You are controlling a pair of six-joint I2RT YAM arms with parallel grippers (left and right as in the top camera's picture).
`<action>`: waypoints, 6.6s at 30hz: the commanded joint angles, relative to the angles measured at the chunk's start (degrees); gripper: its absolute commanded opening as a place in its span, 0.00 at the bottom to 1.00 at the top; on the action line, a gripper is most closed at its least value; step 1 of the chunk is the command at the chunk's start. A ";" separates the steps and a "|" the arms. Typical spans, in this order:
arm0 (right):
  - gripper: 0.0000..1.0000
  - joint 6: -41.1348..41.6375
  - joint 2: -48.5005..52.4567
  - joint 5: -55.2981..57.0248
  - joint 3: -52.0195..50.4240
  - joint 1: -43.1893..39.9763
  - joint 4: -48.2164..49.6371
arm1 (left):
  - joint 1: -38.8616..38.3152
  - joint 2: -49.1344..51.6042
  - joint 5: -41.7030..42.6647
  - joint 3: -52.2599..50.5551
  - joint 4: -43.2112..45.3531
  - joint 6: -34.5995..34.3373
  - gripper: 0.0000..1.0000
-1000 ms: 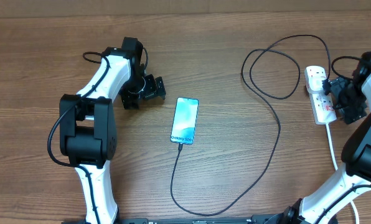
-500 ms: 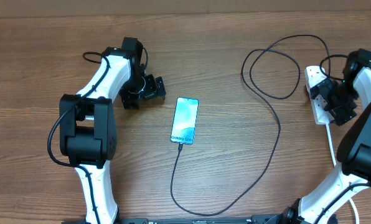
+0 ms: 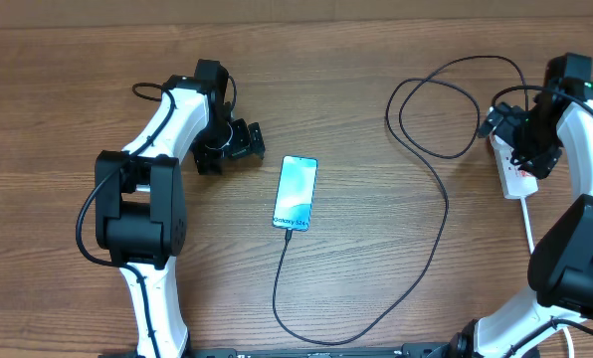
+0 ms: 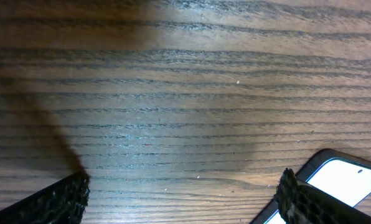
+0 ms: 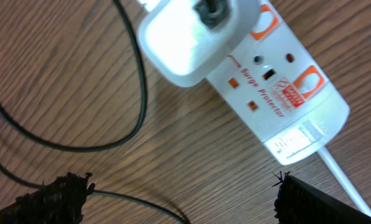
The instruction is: Plug charger to phone and switch on socket
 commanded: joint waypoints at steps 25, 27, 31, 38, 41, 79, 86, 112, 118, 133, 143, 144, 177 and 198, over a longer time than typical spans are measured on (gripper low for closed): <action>1.00 -1.53 -0.52 -0.39 0.66 -0.31 0.20 | -0.20 -0.52 0.48 0.02 0.48 -0.37 0.99; 1.00 -1.53 -0.52 -0.39 0.66 -0.31 0.17 | -0.22 -0.52 0.48 0.02 0.48 -0.37 1.00; 1.00 -1.55 -0.52 -0.39 0.66 -0.31 0.20 | -0.22 -0.52 0.48 0.02 0.48 -0.37 1.00; 1.00 -1.53 -0.52 -0.39 0.66 -0.31 0.20 | -0.22 -0.52 0.48 0.02 0.48 -0.37 0.99; 1.00 -1.53 -0.52 -0.39 0.66 -0.31 0.20 | -0.22 -0.52 0.48 0.02 0.48 -0.37 1.00; 1.00 -1.53 -0.52 -0.39 0.66 -0.31 0.20 | -3.48 -39.47 -5.51 0.00 -8.66 3.08 0.99; 1.00 -1.53 -0.52 -0.39 0.66 -0.31 0.20 | -4.72 -39.93 -10.34 -1.16 -15.10 3.78 0.99; 1.00 -1.53 -0.52 -0.39 0.66 -0.31 0.20 | -4.61 -61.24 -8.09 -59.21 46.88 -0.85 1.00; 1.00 -1.53 -0.52 -0.39 0.66 -0.31 0.20 | -4.59 -69.53 -9.97 -68.24 54.55 -0.79 0.99; 1.00 -1.53 -0.52 -0.39 0.66 -0.31 0.20 | -1.79 -91.89 -15.34 -80.76 55.89 -0.76 1.00; 1.00 -1.53 -0.52 -0.39 0.66 -0.31 0.20 | -1.11 -109.11 -15.98 -94.25 62.34 -1.01 1.00; 1.00 -1.53 -0.52 -0.39 0.66 -0.31 0.20 | -1.11 -111.27 -16.31 -94.68 59.95 -2.08 1.00; 1.00 -1.53 -0.52 -0.39 0.66 -0.31 0.20 | -0.48 -125.79 -14.78 -94.66 54.14 2.89 1.00; 1.00 -1.53 -0.52 -0.39 0.66 -0.31 0.20 | -0.48 -125.79 -14.78 -94.66 54.14 2.89 1.00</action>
